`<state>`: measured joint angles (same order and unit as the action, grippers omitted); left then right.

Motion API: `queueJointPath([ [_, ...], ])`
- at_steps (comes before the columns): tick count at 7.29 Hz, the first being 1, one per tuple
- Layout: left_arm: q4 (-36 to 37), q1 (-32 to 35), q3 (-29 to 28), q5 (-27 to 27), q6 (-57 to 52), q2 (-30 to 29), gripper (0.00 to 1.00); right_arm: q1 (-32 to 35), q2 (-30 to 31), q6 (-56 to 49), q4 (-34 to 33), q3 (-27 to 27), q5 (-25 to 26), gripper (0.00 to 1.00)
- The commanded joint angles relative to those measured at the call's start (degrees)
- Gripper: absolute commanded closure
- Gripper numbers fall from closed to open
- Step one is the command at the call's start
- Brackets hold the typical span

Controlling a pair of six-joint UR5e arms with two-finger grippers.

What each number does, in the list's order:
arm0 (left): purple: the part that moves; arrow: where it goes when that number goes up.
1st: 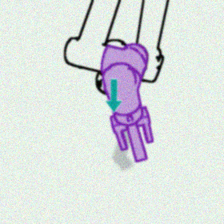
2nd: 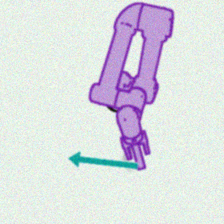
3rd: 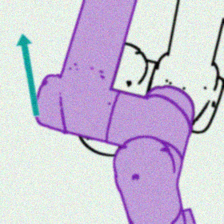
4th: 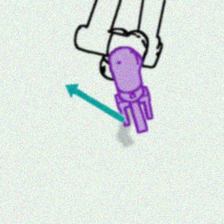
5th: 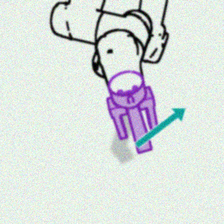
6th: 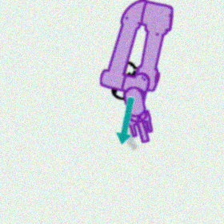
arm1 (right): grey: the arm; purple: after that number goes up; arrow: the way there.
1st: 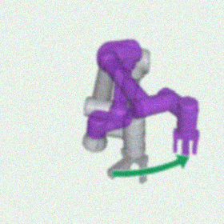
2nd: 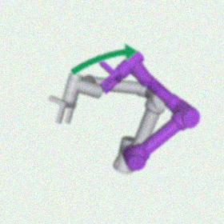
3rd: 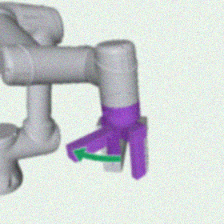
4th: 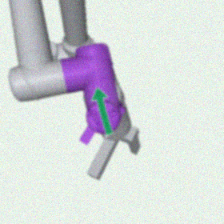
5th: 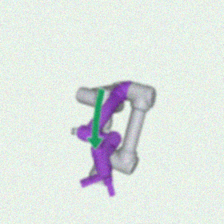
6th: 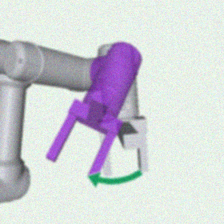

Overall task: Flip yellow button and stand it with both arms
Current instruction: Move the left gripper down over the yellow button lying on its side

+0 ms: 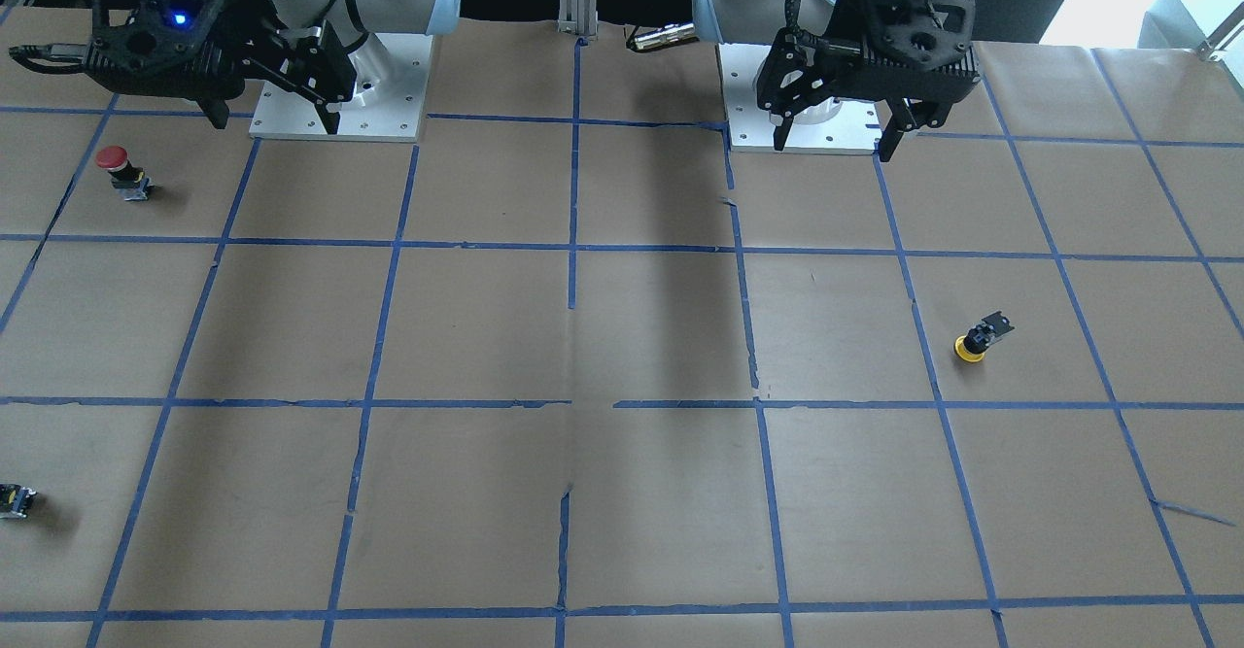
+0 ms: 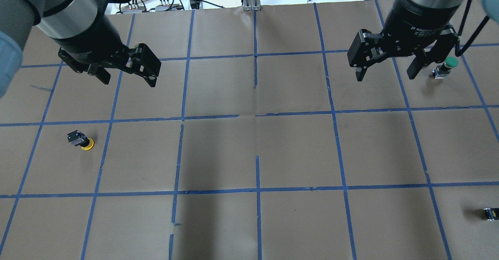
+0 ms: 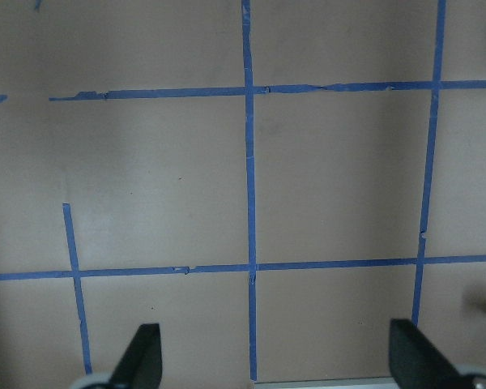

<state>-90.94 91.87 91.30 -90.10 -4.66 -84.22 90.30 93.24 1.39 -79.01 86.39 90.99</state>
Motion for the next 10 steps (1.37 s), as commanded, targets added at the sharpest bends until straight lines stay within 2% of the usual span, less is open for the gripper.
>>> queueJointPath([
  [1, 0.06, -0.11, 0.19, 0.10, -0.08, 0.11, 0.00, -0.04, 0.01, 0.02, 0.08, 0.00, -0.11, 0.00],
  [2, 0.06, -0.89, 0.28, 0.19, -2.09, 0.11, 0.00, -0.04, 0.01, -0.07, 0.00, 0.00, -0.20, 0.00],
  [4, -0.55, -6.22, 0.37, -0.42, -18.46, 0.11, 0.00, -0.04, 0.01, -0.07, -0.09, 0.00, -0.20, 0.00],
  [8, 0.67, -23.80, 5.71, -0.16, -65.26, -0.41, 0.00, 0.14, 0.01, 0.02, 0.17, 0.00, -0.20, 0.00],
  [9, 4.16, -26.54, 7.73, -0.16, -75.57, -0.94, 0.00, 0.05, 0.01, 0.02, 0.08, 0.00, -0.20, 0.00],
  [10, 11.24, -29.78, 11.06, -0.07, -86.46, -2.16, 0.00, 0.05, 0.01, 0.02, 0.17, 0.00, -0.20, 0.00],
])
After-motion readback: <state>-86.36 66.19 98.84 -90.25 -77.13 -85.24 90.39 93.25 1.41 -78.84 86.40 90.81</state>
